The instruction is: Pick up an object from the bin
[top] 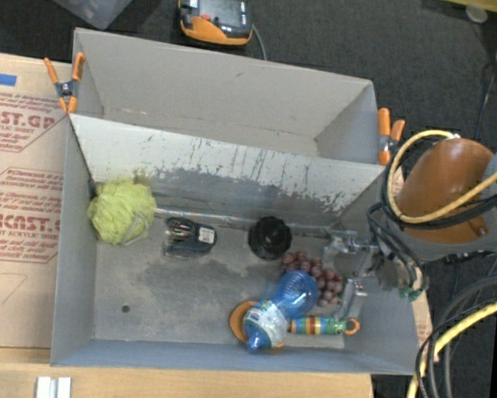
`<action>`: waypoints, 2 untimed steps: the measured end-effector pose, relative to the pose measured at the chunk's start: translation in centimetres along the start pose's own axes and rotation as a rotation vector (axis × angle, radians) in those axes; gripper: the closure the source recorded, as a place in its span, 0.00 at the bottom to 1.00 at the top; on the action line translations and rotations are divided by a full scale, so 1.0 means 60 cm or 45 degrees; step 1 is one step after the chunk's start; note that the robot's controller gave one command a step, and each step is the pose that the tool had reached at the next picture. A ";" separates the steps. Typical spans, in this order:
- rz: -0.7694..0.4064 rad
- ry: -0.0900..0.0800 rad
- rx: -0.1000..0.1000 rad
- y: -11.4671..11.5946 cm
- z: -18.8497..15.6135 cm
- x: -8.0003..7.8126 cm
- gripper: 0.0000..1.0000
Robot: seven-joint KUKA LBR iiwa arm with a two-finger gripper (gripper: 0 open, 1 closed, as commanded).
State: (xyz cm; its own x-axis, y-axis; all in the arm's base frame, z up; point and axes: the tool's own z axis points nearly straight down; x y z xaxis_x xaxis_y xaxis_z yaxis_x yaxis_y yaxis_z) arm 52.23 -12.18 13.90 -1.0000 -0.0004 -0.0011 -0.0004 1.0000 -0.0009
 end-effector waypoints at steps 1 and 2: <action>0.000 0.000 0.000 0.000 0.000 0.000 0.00; -0.125 -0.009 0.001 0.036 0.094 -0.004 0.00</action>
Offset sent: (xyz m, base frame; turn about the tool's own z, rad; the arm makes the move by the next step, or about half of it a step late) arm -0.0001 0.0208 -0.0557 -0.0988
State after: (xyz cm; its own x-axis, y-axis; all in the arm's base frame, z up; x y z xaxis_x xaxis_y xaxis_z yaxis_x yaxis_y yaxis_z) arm 52.44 -10.02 8.25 -0.9951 -0.0986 -0.0077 -0.0986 0.9951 -0.0020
